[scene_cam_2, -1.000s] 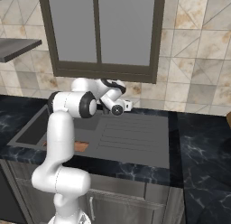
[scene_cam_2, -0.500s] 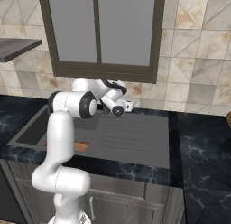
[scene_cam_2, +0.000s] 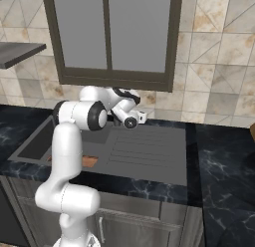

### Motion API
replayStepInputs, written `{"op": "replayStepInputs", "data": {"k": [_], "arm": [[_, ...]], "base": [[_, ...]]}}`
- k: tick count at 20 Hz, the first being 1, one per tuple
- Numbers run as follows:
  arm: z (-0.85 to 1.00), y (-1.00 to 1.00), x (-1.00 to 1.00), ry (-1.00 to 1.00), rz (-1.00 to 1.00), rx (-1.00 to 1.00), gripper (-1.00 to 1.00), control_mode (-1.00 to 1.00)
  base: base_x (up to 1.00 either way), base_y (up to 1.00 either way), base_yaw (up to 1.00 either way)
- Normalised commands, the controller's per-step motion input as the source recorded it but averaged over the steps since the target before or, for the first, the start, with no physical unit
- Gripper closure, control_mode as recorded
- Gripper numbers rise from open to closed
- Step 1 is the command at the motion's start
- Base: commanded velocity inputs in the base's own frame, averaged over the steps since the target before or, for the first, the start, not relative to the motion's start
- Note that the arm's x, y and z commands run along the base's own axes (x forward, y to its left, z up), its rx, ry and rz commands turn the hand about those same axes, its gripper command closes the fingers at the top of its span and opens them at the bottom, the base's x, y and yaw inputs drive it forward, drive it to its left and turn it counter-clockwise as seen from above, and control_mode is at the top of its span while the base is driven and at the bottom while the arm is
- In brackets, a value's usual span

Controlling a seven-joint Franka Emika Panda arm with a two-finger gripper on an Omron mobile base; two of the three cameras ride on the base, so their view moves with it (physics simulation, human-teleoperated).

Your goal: Turn on the sink faucet with hot water and rinse the cutting board for ten seconds, then turn off the faucet. Push the cutting board to reach the water if necessary.

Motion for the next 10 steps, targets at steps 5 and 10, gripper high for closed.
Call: {"op": "replayStepInputs", "data": {"k": [5,10], "arm": [[-0.21,-0.50,-0.41,0.00,0.03,0.00,-1.00,-1.00],[-0.18,-0.50,-0.48,0.00,0.03,0.00,-1.00,-1.00]], "base": [[0.00,0.00,0.00],[0.00,0.00,0.00]]}}
